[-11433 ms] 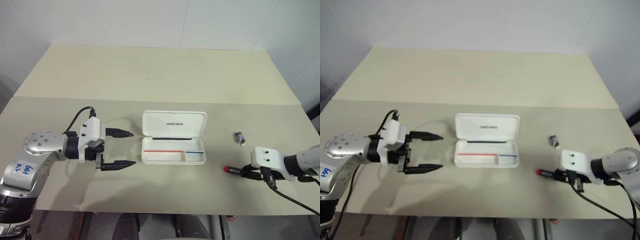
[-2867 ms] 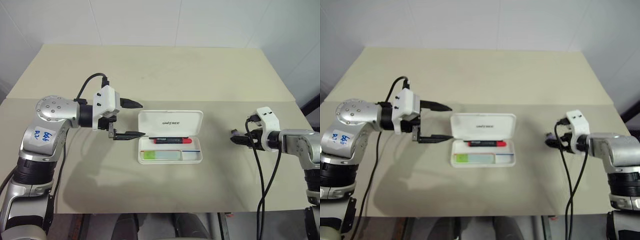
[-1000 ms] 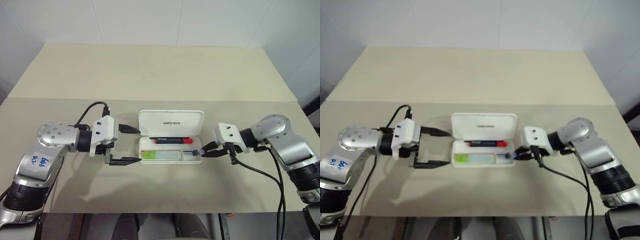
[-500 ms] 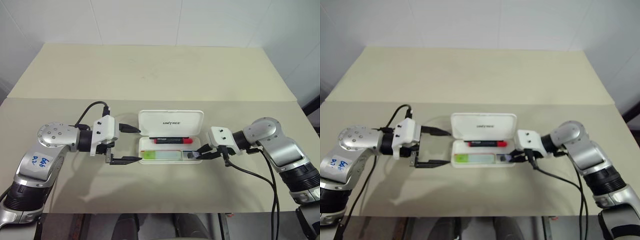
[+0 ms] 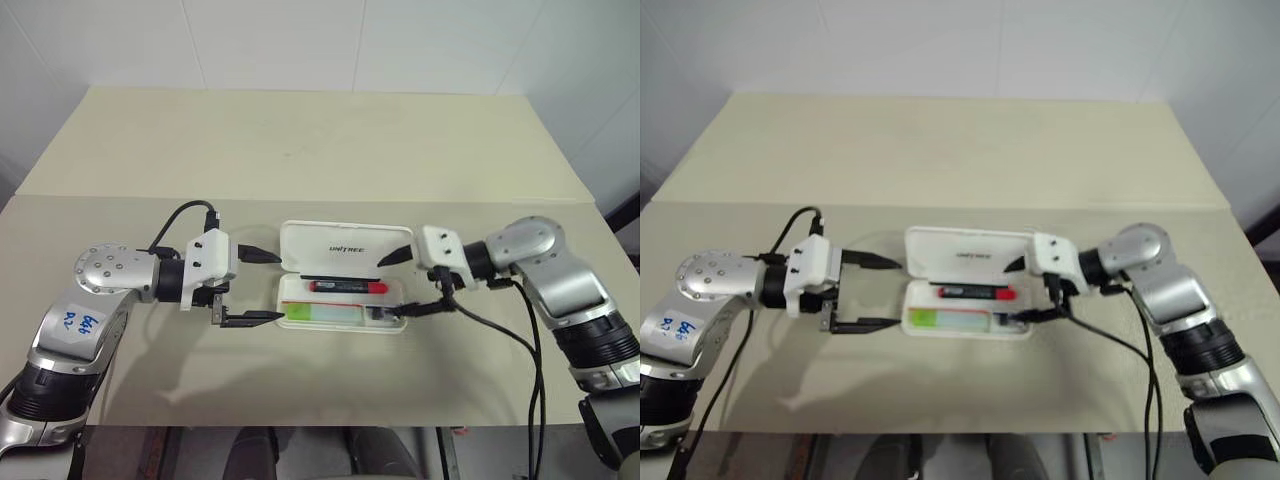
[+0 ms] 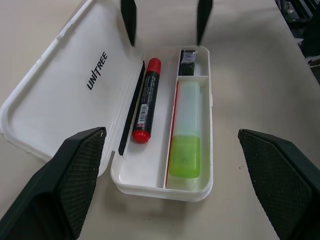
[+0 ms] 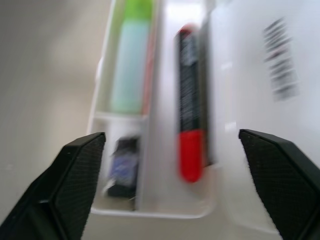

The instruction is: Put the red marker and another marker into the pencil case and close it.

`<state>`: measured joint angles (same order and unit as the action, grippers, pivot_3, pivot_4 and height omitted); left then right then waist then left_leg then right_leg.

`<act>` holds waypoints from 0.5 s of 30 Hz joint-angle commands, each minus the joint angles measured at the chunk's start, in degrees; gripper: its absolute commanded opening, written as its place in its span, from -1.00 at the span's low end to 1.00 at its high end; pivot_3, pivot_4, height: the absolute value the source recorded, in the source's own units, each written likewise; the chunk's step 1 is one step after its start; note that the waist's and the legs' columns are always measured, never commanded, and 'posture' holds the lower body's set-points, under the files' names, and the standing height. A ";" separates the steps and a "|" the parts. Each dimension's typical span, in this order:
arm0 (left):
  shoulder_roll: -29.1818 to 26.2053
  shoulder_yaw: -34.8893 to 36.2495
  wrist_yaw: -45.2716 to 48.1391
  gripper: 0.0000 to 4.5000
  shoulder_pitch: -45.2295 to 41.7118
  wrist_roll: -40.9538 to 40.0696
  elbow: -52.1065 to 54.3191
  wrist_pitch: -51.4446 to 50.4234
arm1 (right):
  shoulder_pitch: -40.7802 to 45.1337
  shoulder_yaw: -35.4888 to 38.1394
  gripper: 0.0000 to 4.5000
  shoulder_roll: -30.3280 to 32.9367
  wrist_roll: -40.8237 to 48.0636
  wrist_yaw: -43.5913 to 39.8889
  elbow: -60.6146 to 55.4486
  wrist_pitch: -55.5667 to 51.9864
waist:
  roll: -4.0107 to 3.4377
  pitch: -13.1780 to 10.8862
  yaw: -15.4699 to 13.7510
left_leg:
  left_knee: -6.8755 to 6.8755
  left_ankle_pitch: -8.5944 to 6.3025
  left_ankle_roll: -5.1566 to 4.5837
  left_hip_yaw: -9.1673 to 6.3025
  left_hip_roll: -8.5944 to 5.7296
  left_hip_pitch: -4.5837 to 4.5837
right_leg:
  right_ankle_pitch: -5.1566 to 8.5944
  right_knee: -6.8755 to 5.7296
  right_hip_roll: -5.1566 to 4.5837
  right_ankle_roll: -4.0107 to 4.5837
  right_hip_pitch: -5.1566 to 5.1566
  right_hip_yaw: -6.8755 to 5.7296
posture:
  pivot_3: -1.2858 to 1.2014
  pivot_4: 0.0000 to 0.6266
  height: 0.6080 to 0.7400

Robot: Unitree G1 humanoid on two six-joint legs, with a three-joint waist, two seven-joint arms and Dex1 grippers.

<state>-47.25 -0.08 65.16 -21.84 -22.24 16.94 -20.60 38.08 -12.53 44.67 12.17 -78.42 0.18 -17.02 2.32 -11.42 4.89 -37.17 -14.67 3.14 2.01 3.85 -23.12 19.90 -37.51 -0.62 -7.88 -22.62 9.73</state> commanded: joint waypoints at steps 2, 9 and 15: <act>-0.03 0.33 0.13 1.00 -1.20 0.06 -0.64 1.45 | -0.13 4.86 0.99 -0.94 4.19 2.23 -2.69 -1.71 | 0.00 0.00 0.00 | 0.01 0.00 0.00 -0.01 0.00 0.00 | 0.00 0.00 0.00 0.01 0.00 -0.01 | 0.03 -0.52 1.00; -0.52 1.02 0.30 1.00 -2.35 0.15 -3.34 2.45 | -6.97 16.31 0.99 0.07 17.99 5.36 -13.67 -9.30 | 0.00 0.00 -0.13 | 0.05 -0.01 0.01 -0.02 0.00 -0.04 | 0.01 0.03 0.00 0.01 0.00 -0.04 | 0.03 -0.52 1.00; -0.20 3.05 0.26 1.00 -5.50 -0.98 -8.71 3.25 | -12.74 25.65 0.99 0.83 25.04 12.19 -19.80 -14.27 | 0.01 0.00 -0.14 | 0.01 0.00 0.01 -0.05 -0.01 -0.02 | 0.00 -0.01 0.01 0.01 0.02 -0.05 | 0.03 -0.52 1.00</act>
<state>-47.27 1.14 65.20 -26.19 -22.27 8.41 -18.58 25.95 10.06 44.71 35.28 -67.64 -16.96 -31.00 2.33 -11.42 4.75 -37.17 -14.67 3.15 1.96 3.83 -23.14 19.90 -37.51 -0.61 -7.87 -22.59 9.68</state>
